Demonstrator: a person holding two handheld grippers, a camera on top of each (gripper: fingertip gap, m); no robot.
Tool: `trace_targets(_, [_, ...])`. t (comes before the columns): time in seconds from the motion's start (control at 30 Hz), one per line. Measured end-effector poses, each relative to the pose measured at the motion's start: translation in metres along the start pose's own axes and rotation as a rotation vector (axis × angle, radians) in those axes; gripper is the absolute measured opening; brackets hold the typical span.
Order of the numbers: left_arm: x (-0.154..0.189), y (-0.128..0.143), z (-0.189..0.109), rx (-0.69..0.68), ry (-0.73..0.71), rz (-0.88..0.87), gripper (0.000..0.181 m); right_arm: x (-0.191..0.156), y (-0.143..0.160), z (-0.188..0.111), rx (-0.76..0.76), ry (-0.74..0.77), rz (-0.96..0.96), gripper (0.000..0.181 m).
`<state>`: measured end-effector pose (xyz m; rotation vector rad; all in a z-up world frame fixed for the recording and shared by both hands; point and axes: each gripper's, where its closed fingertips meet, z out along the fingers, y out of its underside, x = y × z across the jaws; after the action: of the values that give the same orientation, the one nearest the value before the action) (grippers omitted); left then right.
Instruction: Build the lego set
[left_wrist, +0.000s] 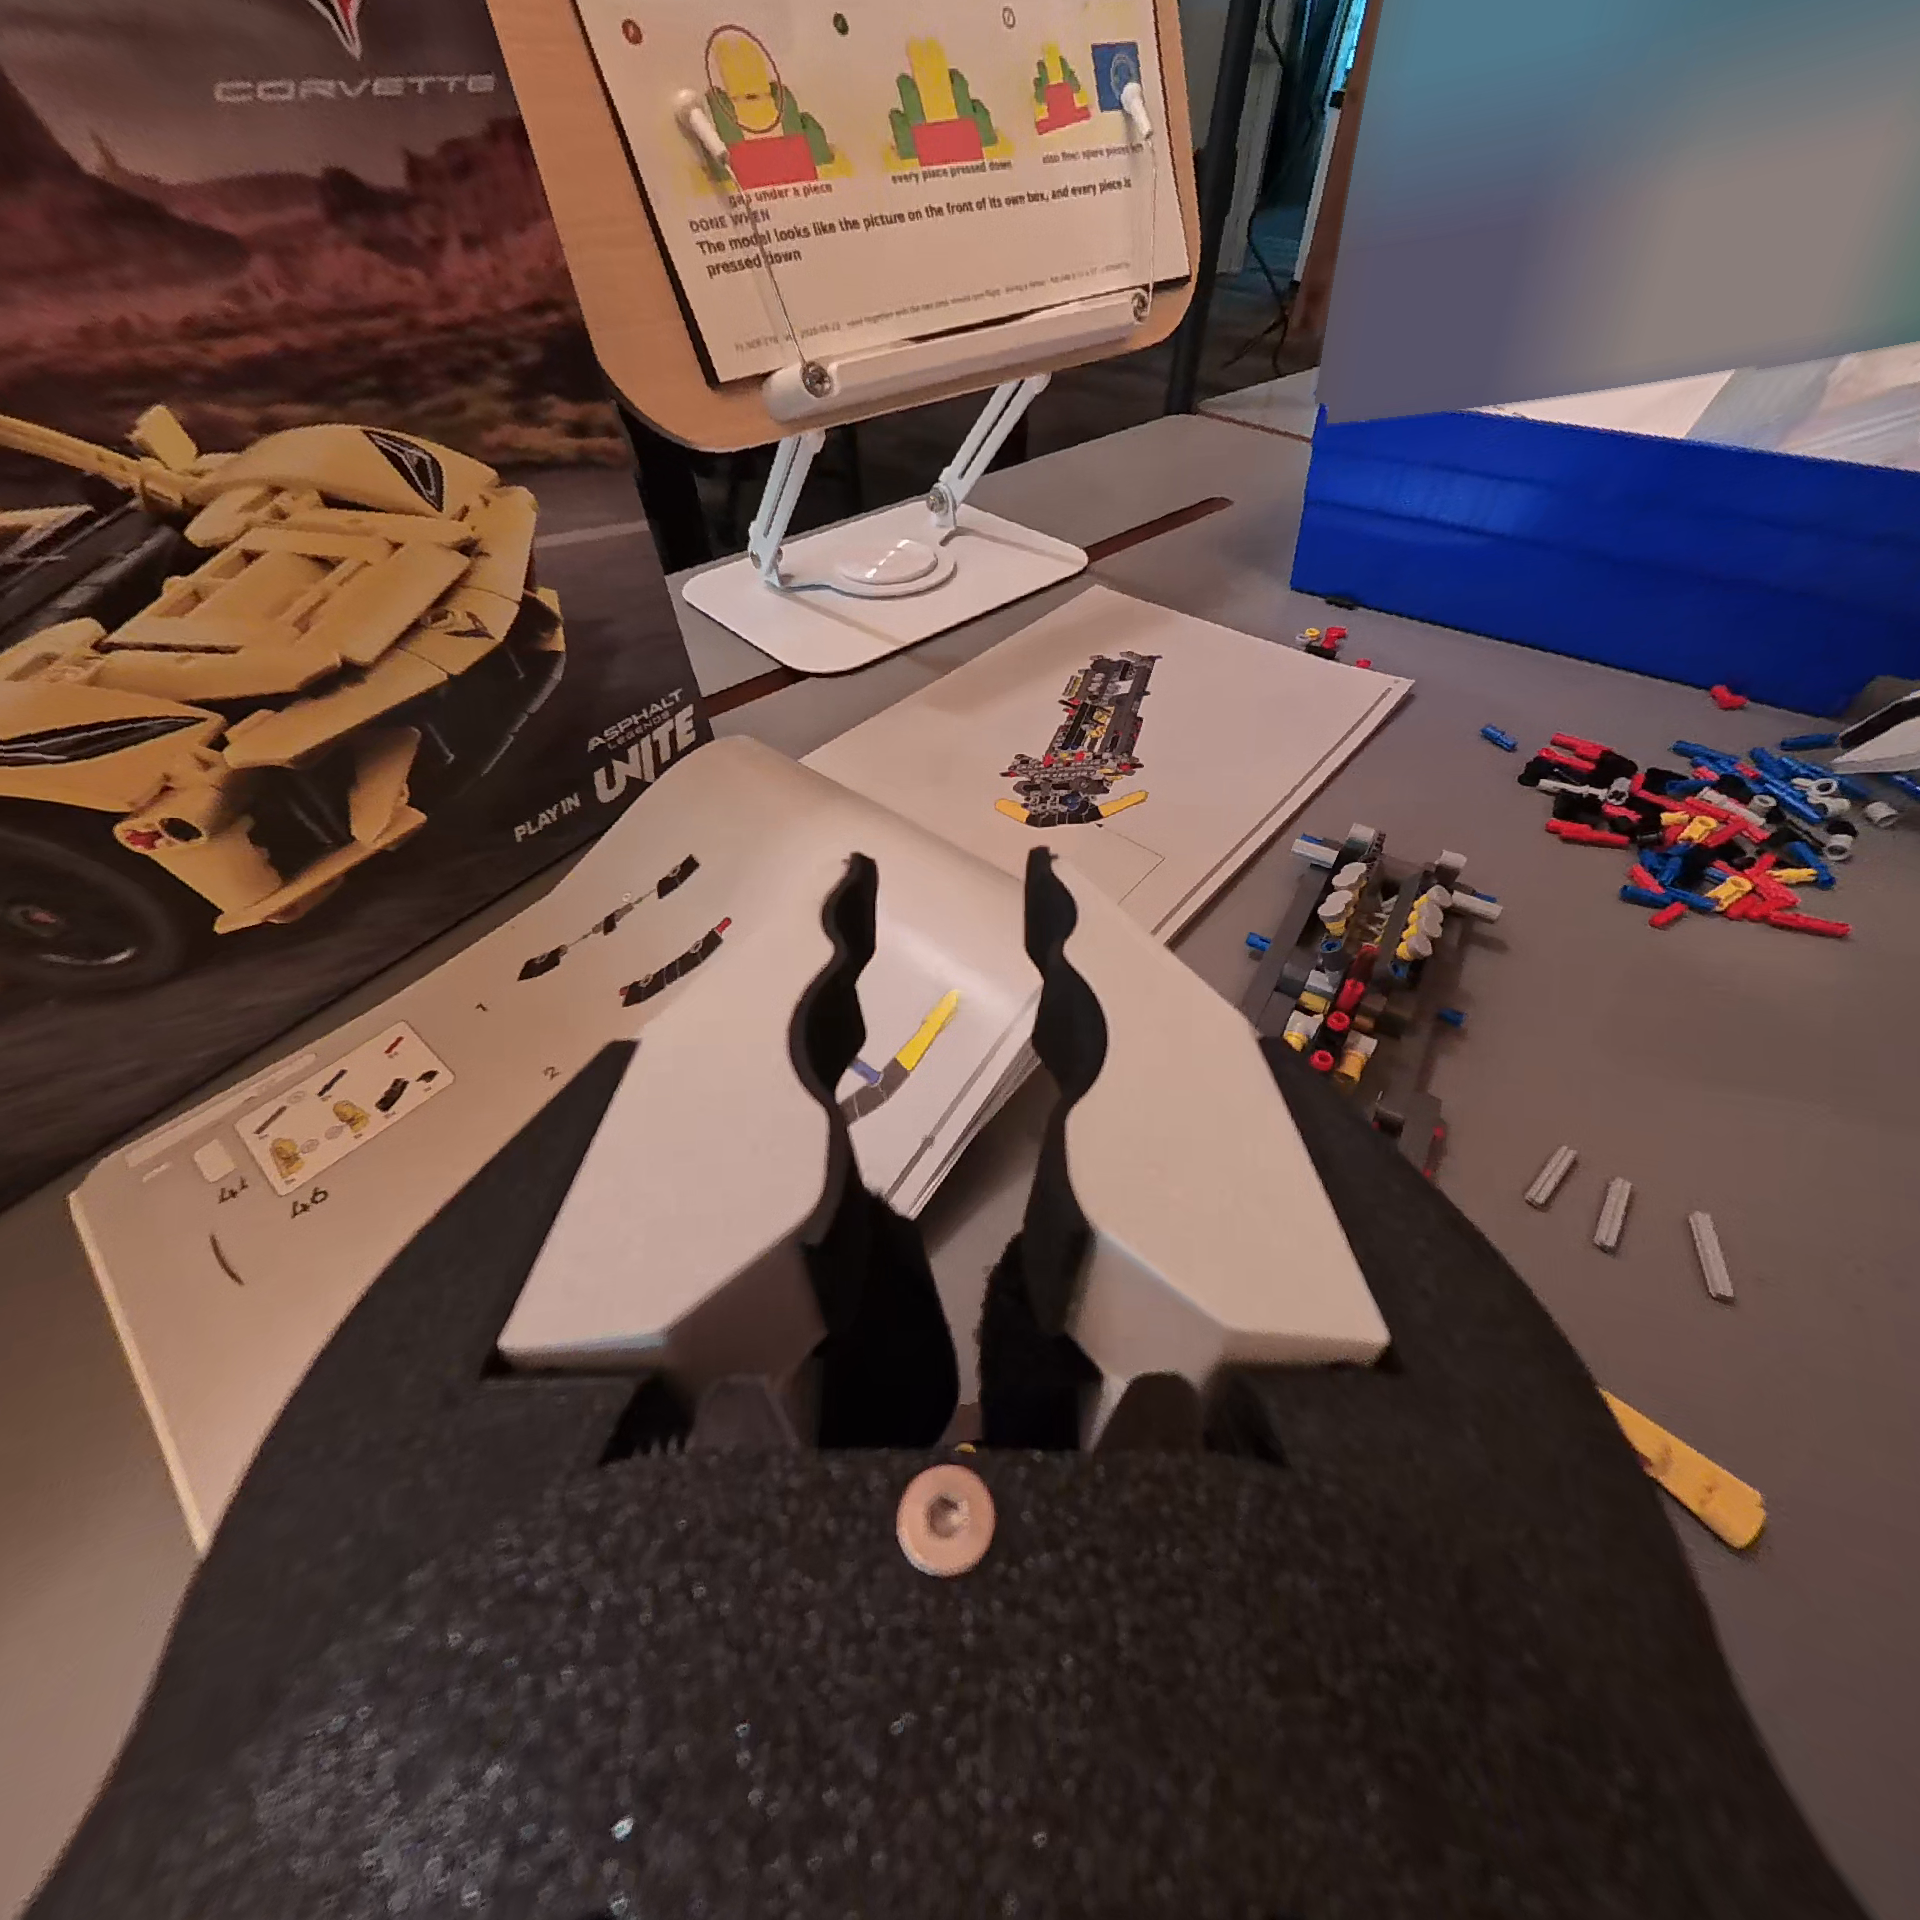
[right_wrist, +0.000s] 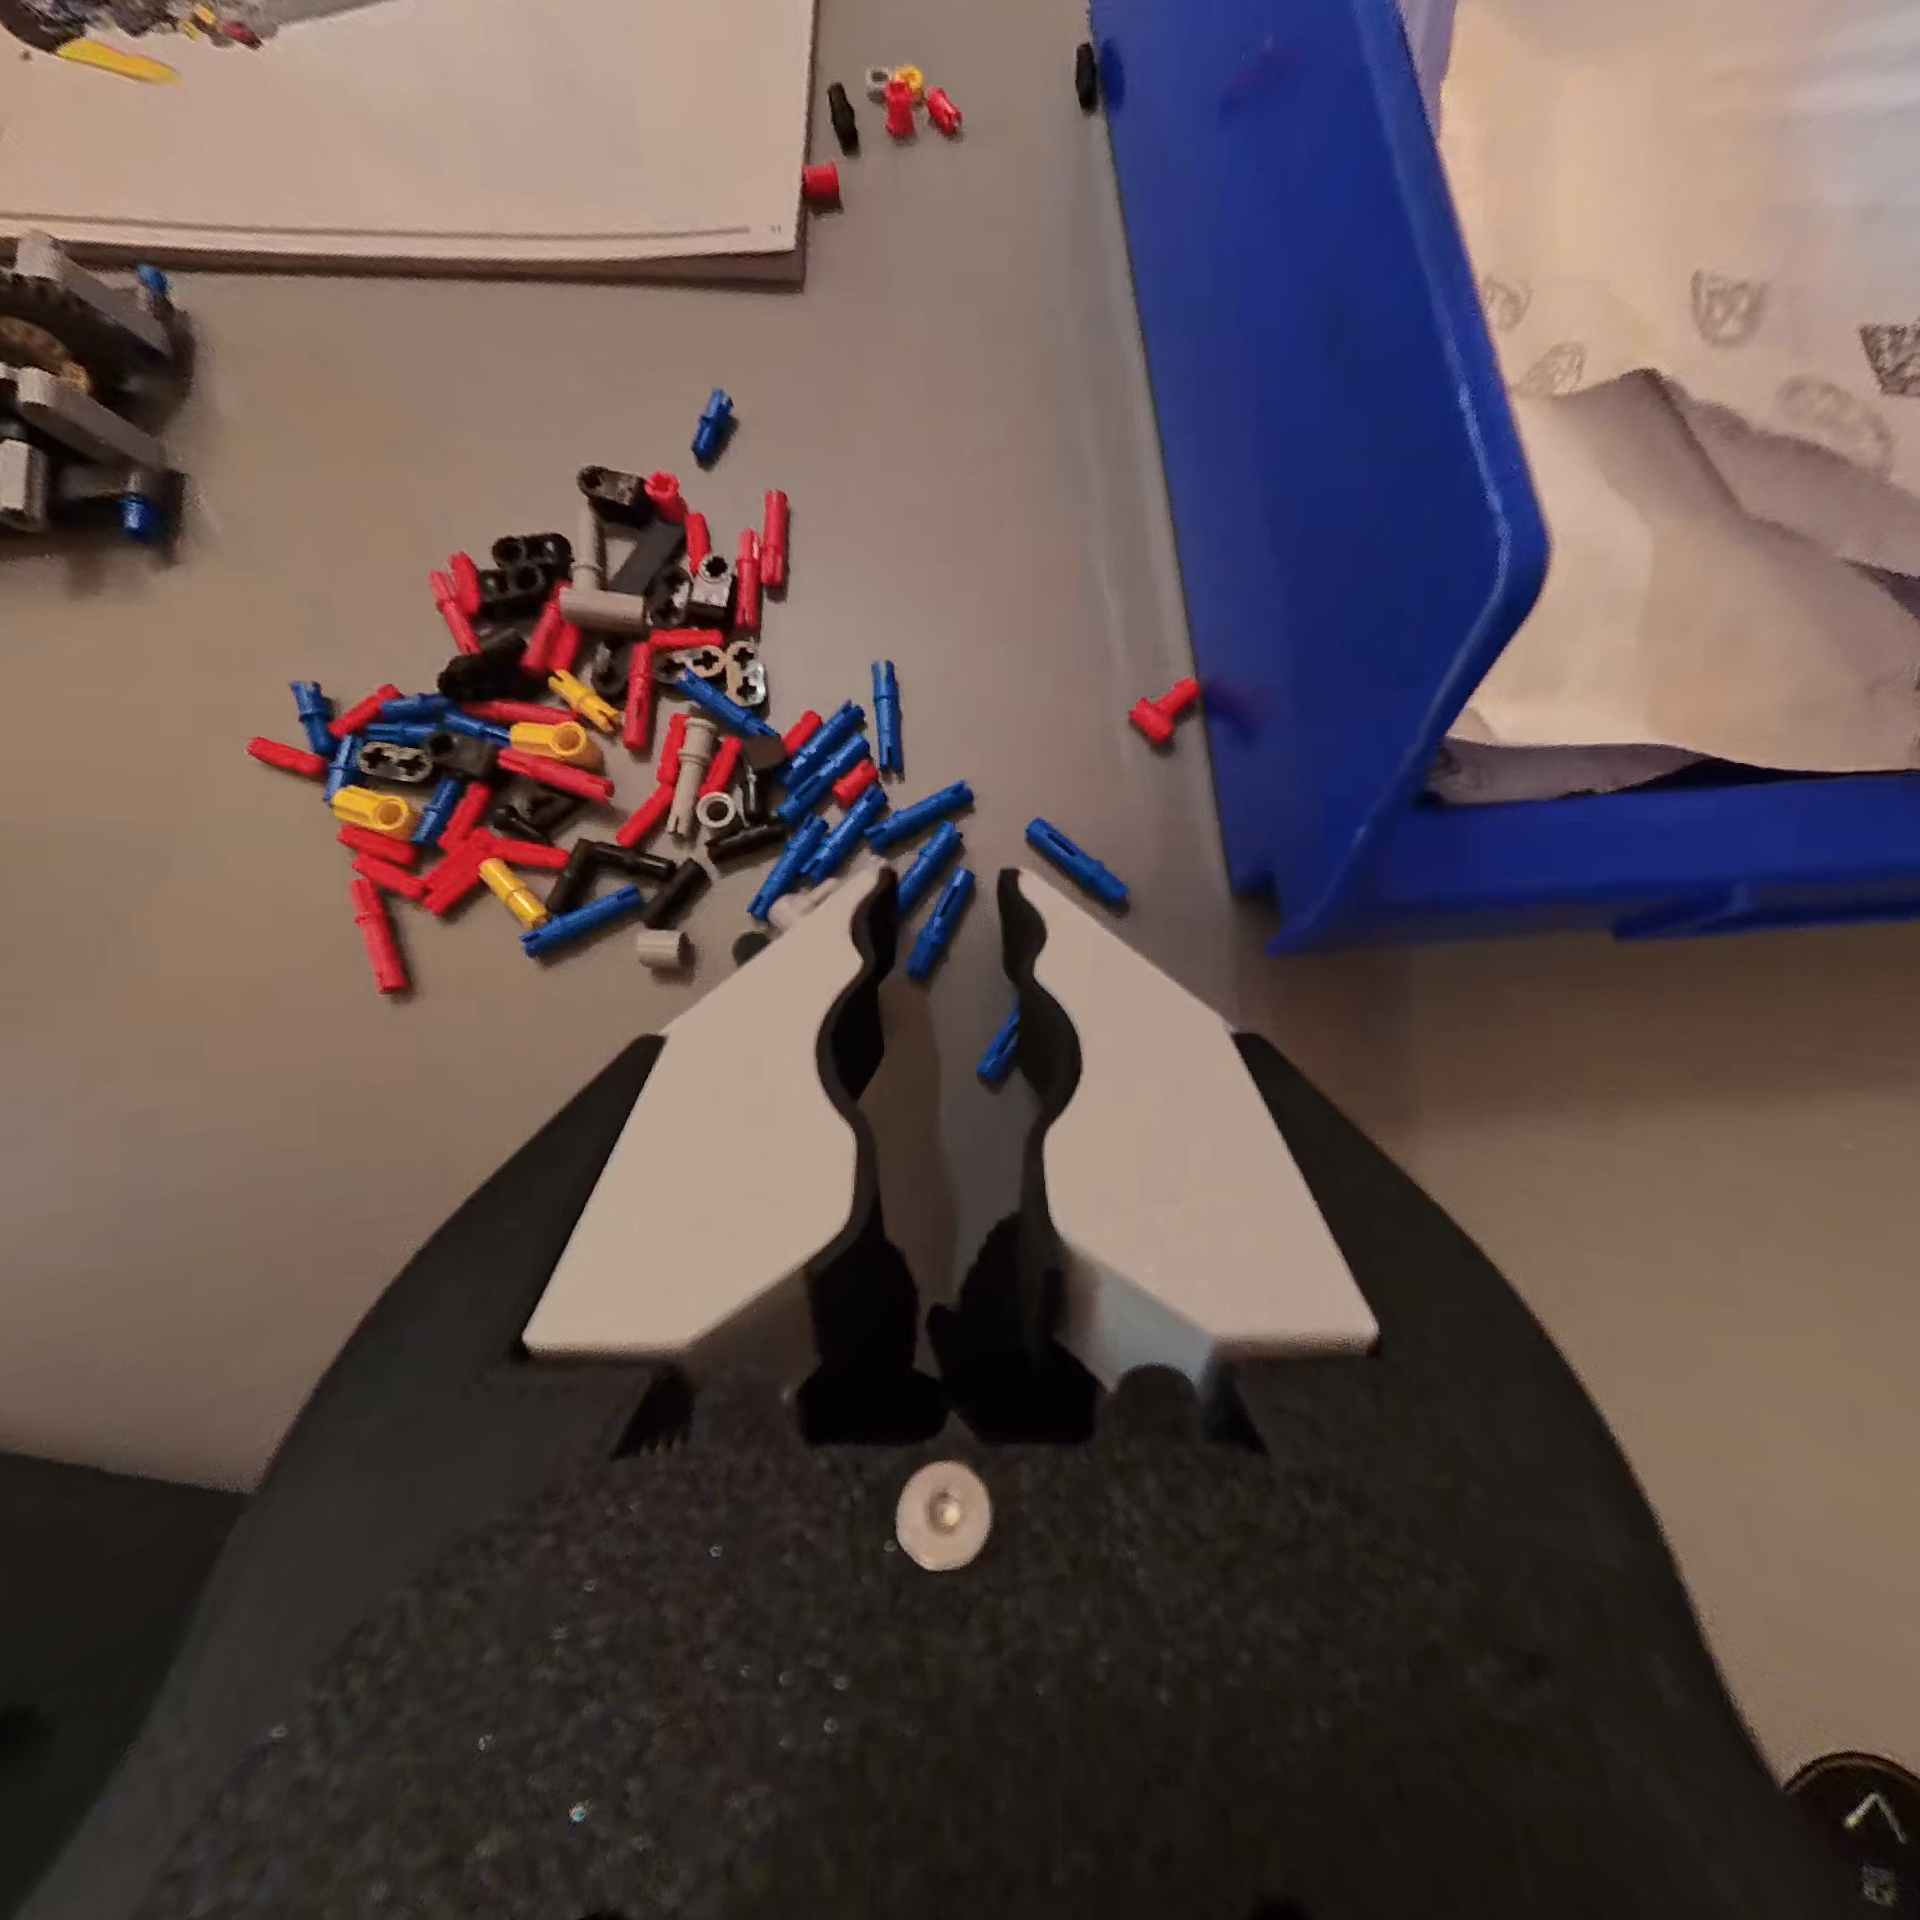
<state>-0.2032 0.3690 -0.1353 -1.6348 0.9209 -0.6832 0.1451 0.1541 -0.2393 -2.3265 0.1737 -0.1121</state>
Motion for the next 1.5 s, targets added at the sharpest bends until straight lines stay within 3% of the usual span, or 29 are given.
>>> trace_targets(0.43, [0.008,-0.002,0.000,0.008,0.047,-0.043,0.027,0.026,-0.003,0.007,0.076,0.092,0.004,0.020])
trace_targets(0.83, [0.012,-0.001,0.000,0.007,0.051,-0.015,0.026,0.014,0.004,0.005,0.021,0.037,-0.044,0.004])
trace_targets(0.9, [0.012,-0.002,0.000,0.012,0.048,-0.009,0.026,-0.014,-0.017,-0.009,0.114,-0.036,-0.072,0.003])
trace_targets(0.97, [0.012,-0.001,0.000,0.011,0.043,-0.002,0.025,-0.070,-0.039,-0.026,0.206,-0.211,-0.144,0.003])
trace_targets(1.03, [0.011,0.000,0.001,0.004,0.042,-0.004,0.025,-0.132,-0.031,-0.027,0.139,-0.390,-0.248,0.004])
trace_targets(1.13, [0.013,-0.001,0.000,0.007,0.048,-0.013,0.025,-0.178,-0.017,-0.015,0.070,-0.415,-0.399,0.004])
trace_targets(1.3, [0.017,-0.002,-0.001,0.009,0.053,-0.001,0.025,-0.224,-0.005,0.001,-0.022,-0.510,-0.518,0.004])
trace_targets(1.47, [0.017,-0.002,-0.001,0.009,0.058,-0.009,0.025,-0.226,-0.001,0.009,-0.054,-0.498,-0.546,0.005])
trace_targets(1.5, [0.017,-0.002,0.000,0.007,0.058,-0.009,0.025,-0.222,-0.002,0.008,-0.060,-0.492,-0.533,0.012])
